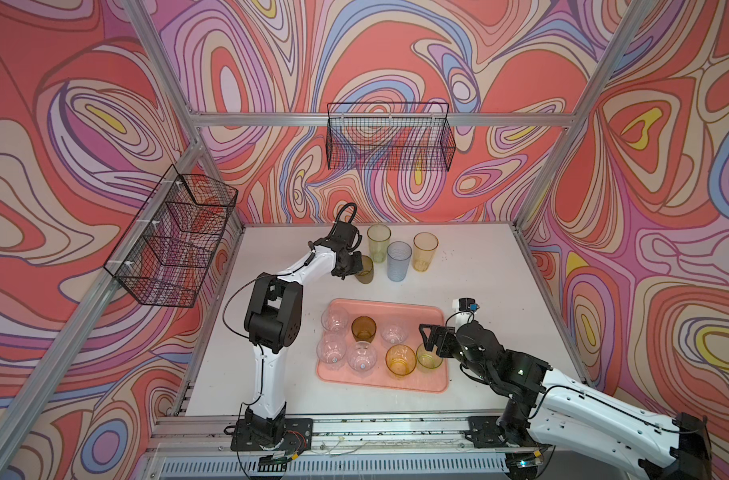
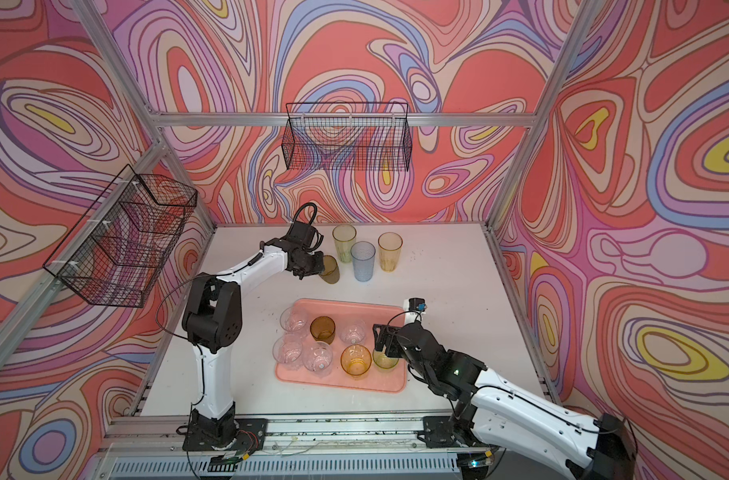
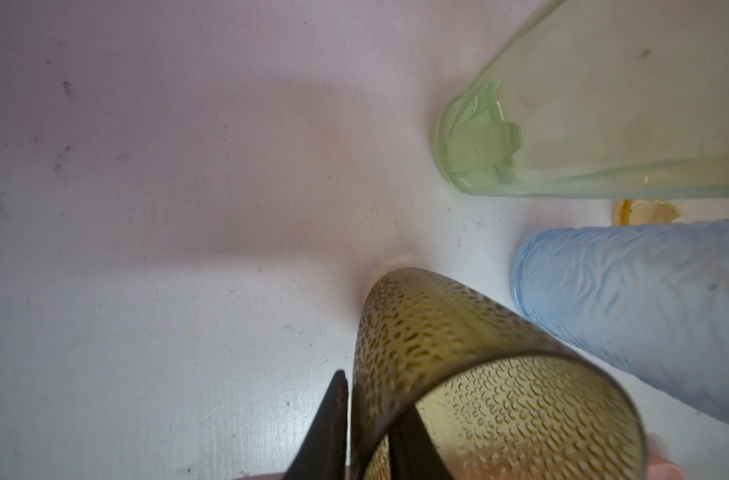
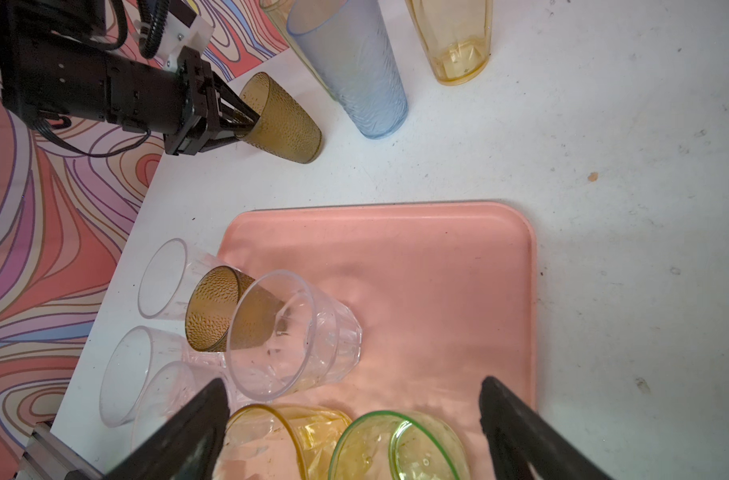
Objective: Place the glasses into the tray
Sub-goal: 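Close the left gripper on the rim of the dark amber dimpled glass, then lift and carry the amber glass with the left gripper over the tray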
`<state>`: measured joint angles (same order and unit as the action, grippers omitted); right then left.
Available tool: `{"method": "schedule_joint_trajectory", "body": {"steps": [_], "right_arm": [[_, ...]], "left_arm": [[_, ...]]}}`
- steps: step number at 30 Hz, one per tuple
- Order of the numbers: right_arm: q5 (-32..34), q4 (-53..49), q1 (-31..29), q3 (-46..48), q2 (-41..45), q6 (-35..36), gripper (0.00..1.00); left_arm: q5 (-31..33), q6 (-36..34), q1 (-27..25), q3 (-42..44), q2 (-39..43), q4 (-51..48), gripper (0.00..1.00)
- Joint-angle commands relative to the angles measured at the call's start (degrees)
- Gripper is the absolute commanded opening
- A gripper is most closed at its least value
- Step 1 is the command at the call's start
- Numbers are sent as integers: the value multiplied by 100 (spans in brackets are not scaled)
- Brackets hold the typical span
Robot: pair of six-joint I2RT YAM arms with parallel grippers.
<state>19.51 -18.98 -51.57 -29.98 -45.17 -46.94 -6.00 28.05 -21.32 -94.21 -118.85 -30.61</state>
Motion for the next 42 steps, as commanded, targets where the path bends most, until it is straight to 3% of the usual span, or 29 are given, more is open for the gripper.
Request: {"method": "schedule_joint_trajectory", "body": {"steps": [1, 8, 20, 32, 42], "right_arm": [[42, 69, -37, 22, 58, -203, 97], [-39, 182, -29, 128, 131, -394, 97], [-96, 419, -29, -12, -92, -329, 97], [317, -426, -33, -459, 18, -141, 97], [286, -797, 169, -523, 778, 371, 96]], "left_arm": [[-20, -81, 30, 186, 381, 18, 12], [-104, -90, 31, 598, 875, 135, 0], [-55, -13, -134, 1477, 2173, 234, 0], [427, -19, -1090, 1931, 3145, -69, 0], [701, 42, -1818, 1932, 3406, -270, 0]]}}
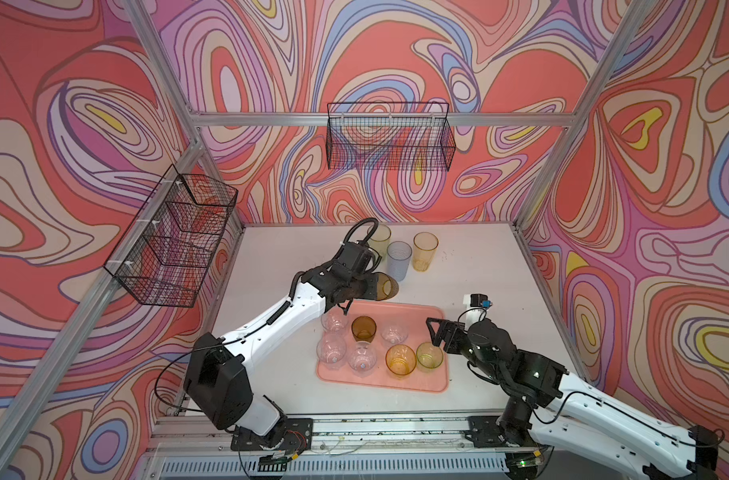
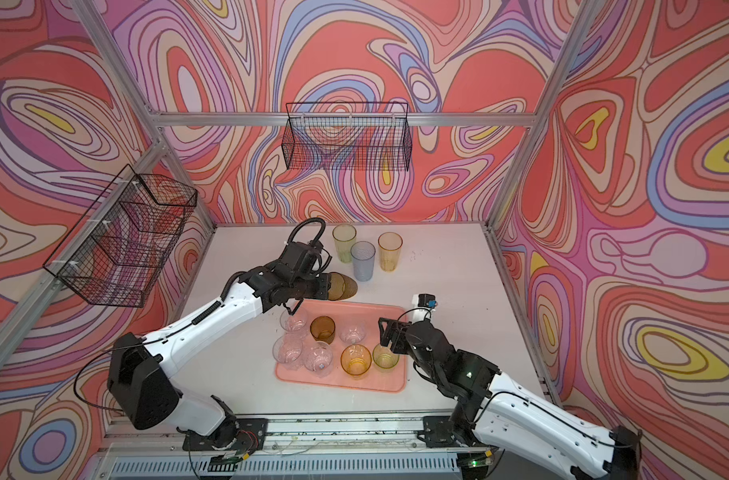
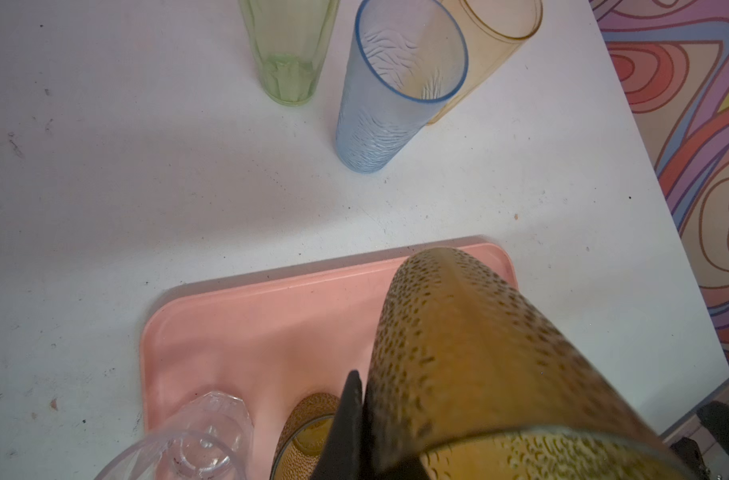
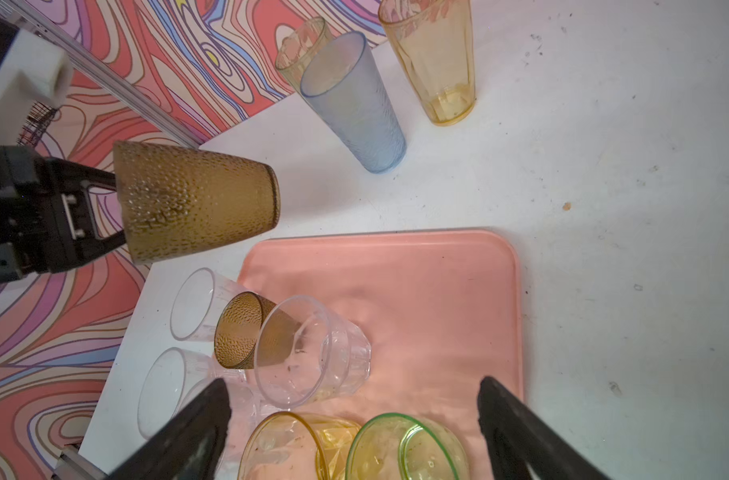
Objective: Place the glasses into the tray
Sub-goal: 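Lift and carry the amber glass with the left gripper over the tray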
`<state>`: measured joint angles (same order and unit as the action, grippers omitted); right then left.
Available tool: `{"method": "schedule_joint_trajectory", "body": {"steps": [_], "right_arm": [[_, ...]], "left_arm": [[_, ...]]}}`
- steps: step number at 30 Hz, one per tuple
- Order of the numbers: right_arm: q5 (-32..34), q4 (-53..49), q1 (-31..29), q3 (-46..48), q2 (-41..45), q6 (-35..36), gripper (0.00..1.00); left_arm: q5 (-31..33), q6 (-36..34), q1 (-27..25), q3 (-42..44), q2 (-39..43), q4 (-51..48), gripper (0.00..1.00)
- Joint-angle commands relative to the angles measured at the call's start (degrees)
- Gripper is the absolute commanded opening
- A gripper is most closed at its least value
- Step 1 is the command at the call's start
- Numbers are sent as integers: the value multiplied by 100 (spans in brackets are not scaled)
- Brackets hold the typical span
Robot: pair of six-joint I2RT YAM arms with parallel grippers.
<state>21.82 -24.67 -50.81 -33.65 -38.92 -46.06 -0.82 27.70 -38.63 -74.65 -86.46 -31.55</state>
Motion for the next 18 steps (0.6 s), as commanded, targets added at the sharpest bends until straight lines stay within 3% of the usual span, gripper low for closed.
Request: {"method": "schedule_joint_trajectory", "body": {"steps": [1, 11, 18], "right_arm": [[61, -295, 135, -168, 217, 322, 96], [-861, -355, 953, -98, 560, 460, 97], [-1107, -588, 1309, -144, 599, 572, 97]], "left_arm": [[184, 77, -127, -45, 158, -177, 0], [326, 16, -625, -438, -1, -299, 0], [287, -12, -938, -681, -228, -331, 0]]}}
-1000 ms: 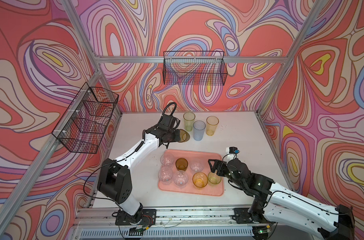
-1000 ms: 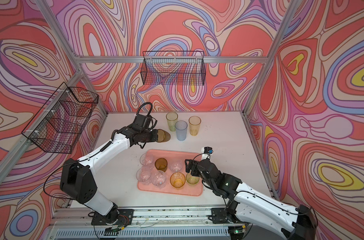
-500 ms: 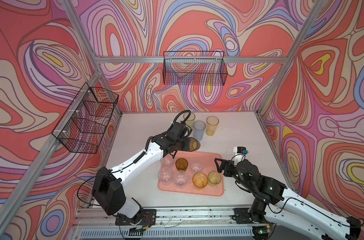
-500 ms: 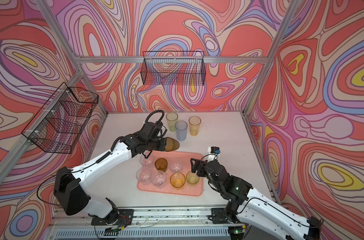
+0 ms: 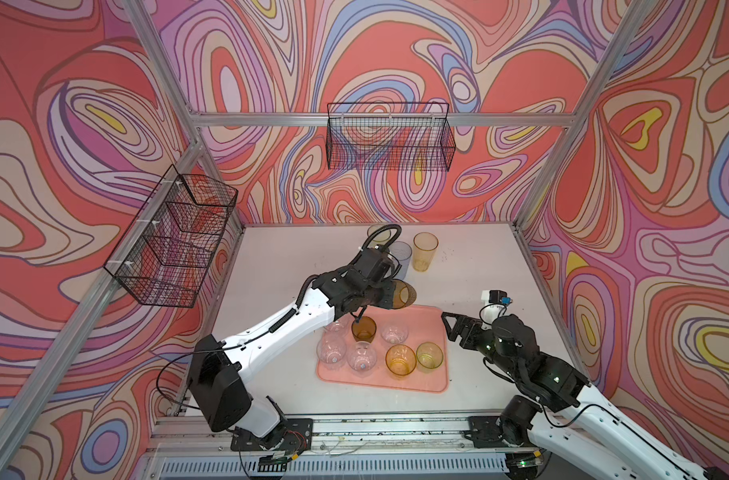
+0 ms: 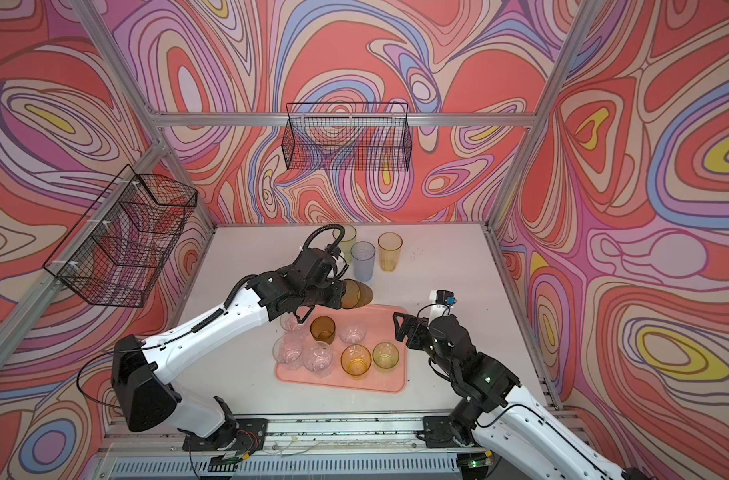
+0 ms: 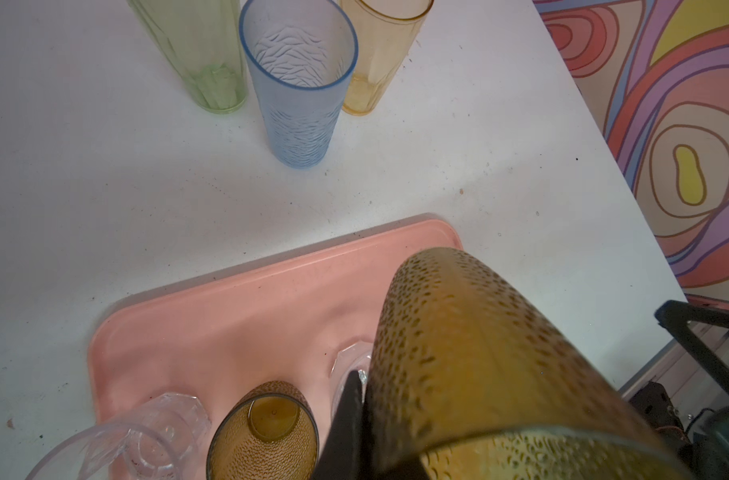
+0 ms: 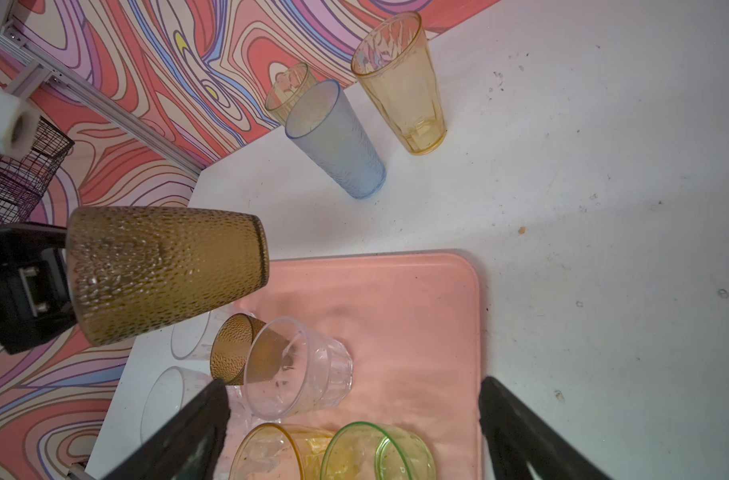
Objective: Place the glasses into the tray
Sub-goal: 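Lift and carry the amber glass with the left gripper over the tray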
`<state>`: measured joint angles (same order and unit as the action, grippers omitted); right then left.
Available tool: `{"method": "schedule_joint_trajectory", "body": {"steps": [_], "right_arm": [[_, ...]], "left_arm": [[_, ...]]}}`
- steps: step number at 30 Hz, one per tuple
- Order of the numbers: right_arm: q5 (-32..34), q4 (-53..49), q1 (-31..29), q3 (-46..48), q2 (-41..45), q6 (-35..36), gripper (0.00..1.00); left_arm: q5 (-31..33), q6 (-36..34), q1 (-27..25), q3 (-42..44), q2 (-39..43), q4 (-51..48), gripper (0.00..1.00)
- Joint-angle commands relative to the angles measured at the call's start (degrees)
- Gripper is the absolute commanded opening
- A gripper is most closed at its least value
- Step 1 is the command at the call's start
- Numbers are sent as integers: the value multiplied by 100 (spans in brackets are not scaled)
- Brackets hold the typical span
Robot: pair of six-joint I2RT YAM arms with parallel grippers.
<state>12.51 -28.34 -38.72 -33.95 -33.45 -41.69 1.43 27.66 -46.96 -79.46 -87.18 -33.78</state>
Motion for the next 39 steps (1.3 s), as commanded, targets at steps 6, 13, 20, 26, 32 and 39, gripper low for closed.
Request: {"method": "schedule_joint_trajectory", "body": {"steps": [6, 13, 20, 26, 32, 39], "right_arm": [[68, -368, 145, -85, 185, 31, 97], [499, -608, 145, -23, 432, -128, 97], [660, -681, 145, -43, 434, -59, 97], [735, -674, 145, 15, 497, -63, 97], [722, -707, 145, 115, 567, -111, 97], [757, -762, 145, 225, 774, -184, 97]], "left_arm": [[-2, -30, -295, -476, -472, -213, 0], [-20, -61, -459, -709, -791, -360, 0], [131, -73, -610, -860, -1092, -603, 0], [234, -77, -757, -1021, -1339, -733, 0], [287, -114, -879, -1309, -1687, -938, 0], [233, -138, -911, -1492, -2037, -1025, 1]]}}
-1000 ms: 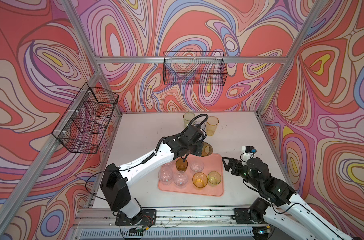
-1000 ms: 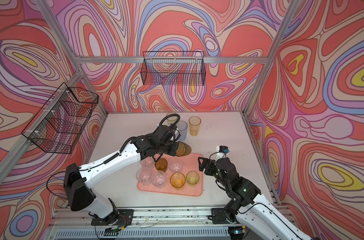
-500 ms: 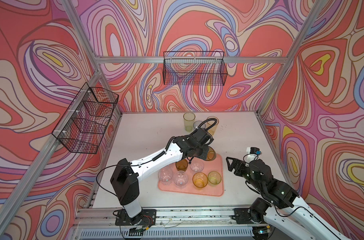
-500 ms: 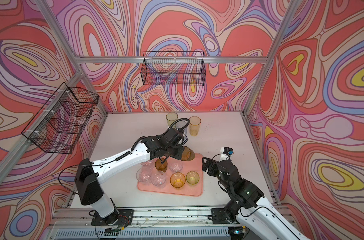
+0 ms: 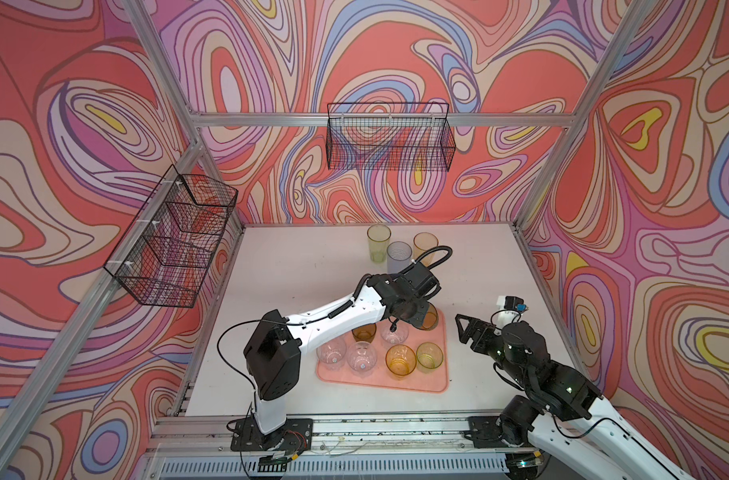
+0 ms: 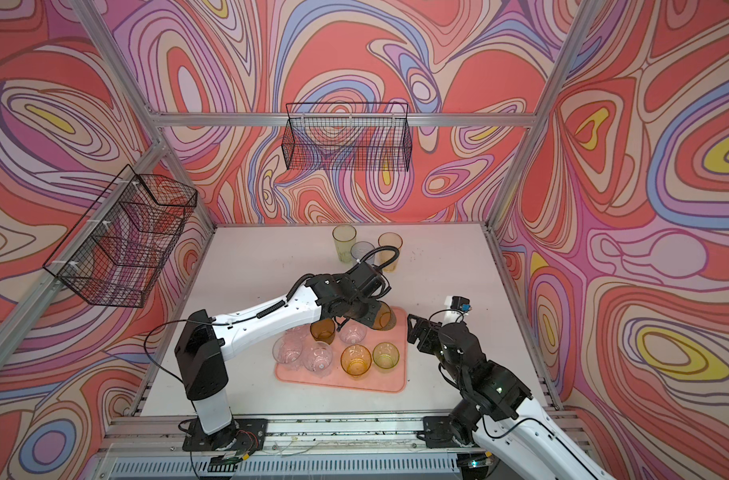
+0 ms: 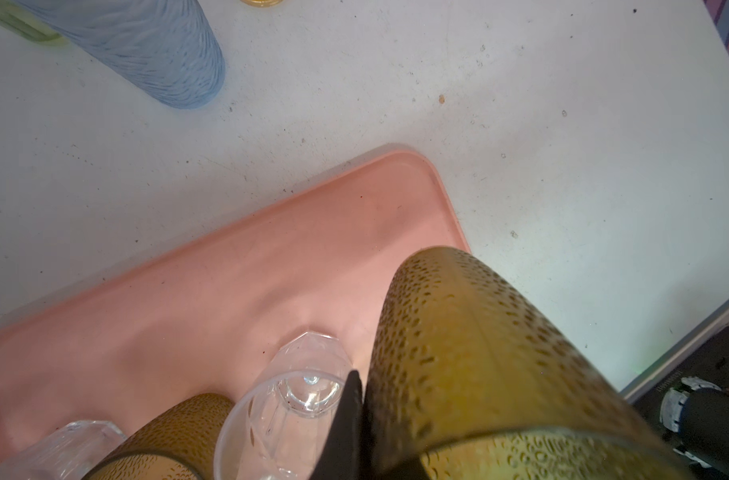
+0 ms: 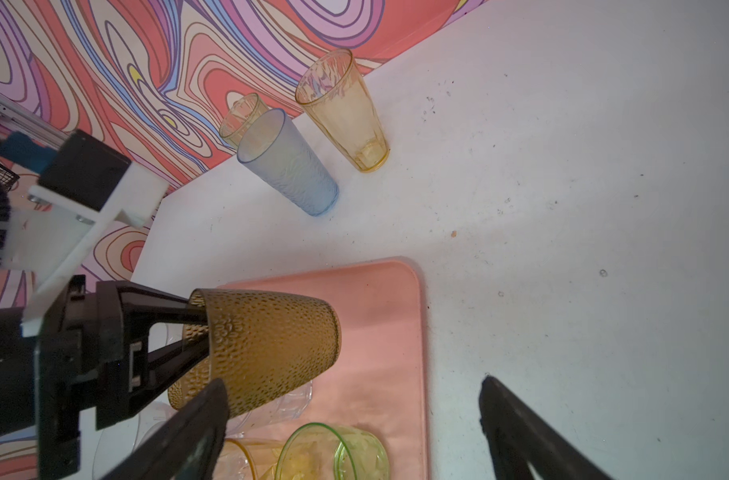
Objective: Place the glasses into the tray
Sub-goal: 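Lift and carry the amber glass with the left gripper over the tray, then lower the amber glass onto the tray and open the left gripper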
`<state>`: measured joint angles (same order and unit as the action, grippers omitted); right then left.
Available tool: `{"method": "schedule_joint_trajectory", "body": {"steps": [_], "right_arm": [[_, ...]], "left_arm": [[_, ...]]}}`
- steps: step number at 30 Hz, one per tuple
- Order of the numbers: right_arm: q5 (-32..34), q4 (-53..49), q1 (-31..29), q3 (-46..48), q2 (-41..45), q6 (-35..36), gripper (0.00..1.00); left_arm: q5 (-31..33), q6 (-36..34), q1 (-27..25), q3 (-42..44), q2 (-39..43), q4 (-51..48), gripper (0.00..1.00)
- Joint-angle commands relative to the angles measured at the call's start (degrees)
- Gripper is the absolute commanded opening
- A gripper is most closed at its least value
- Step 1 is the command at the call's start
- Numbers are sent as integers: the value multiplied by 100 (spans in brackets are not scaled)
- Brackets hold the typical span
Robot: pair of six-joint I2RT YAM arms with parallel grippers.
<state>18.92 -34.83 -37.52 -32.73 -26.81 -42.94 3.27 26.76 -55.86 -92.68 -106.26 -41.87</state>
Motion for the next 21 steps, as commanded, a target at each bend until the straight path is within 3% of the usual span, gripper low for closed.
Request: {"method": "schedule_joint_trajectory", "body": {"steps": [1, 21], "right_arm": [[121, -114, 25, 125, 141, -57, 97], [77, -335, 25, 197, 334, -174, 97]], "left_arm": [[42, -40, -30, -187, -167, -216, 2], [5, -93, -78, -388, -693, -406, 8]]}}
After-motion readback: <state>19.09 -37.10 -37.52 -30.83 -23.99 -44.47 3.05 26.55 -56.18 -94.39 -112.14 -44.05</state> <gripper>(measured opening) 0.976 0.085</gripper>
